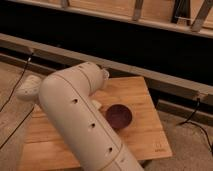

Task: Stand the bottle upright

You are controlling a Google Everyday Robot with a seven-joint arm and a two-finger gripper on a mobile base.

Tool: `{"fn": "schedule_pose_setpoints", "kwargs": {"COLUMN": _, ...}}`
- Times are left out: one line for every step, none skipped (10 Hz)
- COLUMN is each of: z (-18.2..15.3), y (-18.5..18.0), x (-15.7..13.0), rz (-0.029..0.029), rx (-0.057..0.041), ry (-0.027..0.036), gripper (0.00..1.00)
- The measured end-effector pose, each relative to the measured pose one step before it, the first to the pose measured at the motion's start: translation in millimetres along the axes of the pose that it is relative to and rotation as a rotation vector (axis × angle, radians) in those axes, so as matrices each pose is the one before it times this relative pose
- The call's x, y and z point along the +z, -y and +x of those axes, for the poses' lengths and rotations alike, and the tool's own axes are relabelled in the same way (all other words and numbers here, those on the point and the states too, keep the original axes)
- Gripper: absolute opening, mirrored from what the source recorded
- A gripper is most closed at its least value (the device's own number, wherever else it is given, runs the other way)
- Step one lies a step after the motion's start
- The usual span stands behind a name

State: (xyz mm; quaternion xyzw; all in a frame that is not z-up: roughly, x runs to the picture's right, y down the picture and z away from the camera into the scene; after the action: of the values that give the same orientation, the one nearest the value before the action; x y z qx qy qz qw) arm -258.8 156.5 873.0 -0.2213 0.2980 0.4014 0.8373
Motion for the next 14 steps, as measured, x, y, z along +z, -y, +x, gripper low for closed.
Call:
{"fn": "schedule_pose_setpoints", "kwargs": {"z": -4.68, "y": 7.81, "x": 5.59, "rz": 0.00770, "rx": 0.01412, "ry": -0.00592, "gripper": 0.78}}
{"fn": "schedule_pose_setpoints", "kwargs": {"z": -6.14, "y": 12.47, "x": 7.81, "rz": 0.00932, "rx": 0.02903, "ry": -0.00646, "gripper": 0.78}}
{"fn": "schedule_pose_setpoints", "kwargs": {"z": -5.35, "y": 11.78, "x": 6.78, "rz": 0.00431, "rx": 0.02652, "ry": -0.00368, "gripper": 0.78}}
{"fn": "schedule_pose_setpoints", "kwargs": {"z": -4.97, "y": 6.91, "x": 3.63, "rz": 0.00295, "rx": 0.01811, "ry": -0.00159, "gripper": 0.78}}
{"fn": "schedule_pose_setpoints", "kwargs": {"z": -4.20, "y": 7.60, "x": 3.37, "rz": 0.00337, "rx": 0.01755, "ry": -0.00322, "gripper": 0.78}}
{"fn": "schedule_pose_setpoints", "kwargs": {"z": -3.81, "y": 8.37, "x": 3.09, "rz": 0.00204, "rx": 0.01899, "ry": -0.00170, "gripper": 0.78}}
{"fn": "schedule_pose_setpoints", "kwargs": {"z": -0.79, "y": 9.79, "x": 4.28, "rz": 0.00709, "rx": 0.02075, "ry": -0.01157, "gripper": 0.78}}
{"fn": "schedule_pose_setpoints", "kwargs": {"z": -0.08, "y": 6.20, "x": 2.46, "rz": 0.00314, "rx": 0.01443, "ry": -0.00747, "gripper": 0.78}}
{"fn": "schedule_pose_setpoints", "kwargs": {"z": 1.63, "y": 8.66, "x": 3.01, "rz": 0.00842, "rx": 0.01764, "ry": -0.01460, "gripper": 0.78}}
{"fn": "schedule_pose_setpoints", "kwargs": {"z": -0.95, "y": 5.50, "x": 1.82, "rz": -0.00562, "rx": 0.02029, "ry": -0.00408, "gripper": 0.78}}
{"fn": "schedule_pose_setpoints", "kwargs": {"z": -1.53, "y": 4.05, "x": 0.07, "rz": -0.00767, "rx": 0.01889, "ry": 0.00008, "gripper": 0.78}}
{"fn": "schedule_pose_setpoints", "kwargs": {"z": -4.59, "y": 7.25, "x": -2.67, "rz": -0.01451, "rx": 0.02531, "ry": 0.01081, "gripper": 0.78}}
{"fn": "schedule_pose_setpoints", "kwargs": {"z": -1.46, "y": 2.58, "x": -4.95, "rz": -0.00784, "rx": 0.01429, "ry": 0.00388, "gripper": 0.78}}
{"fn": "schedule_pose_setpoints", "kwargs": {"z": -2.10, "y": 4.75, "x": -6.25, "rz": -0.01077, "rx": 0.01842, "ry": 0.00664, "gripper": 0.78}}
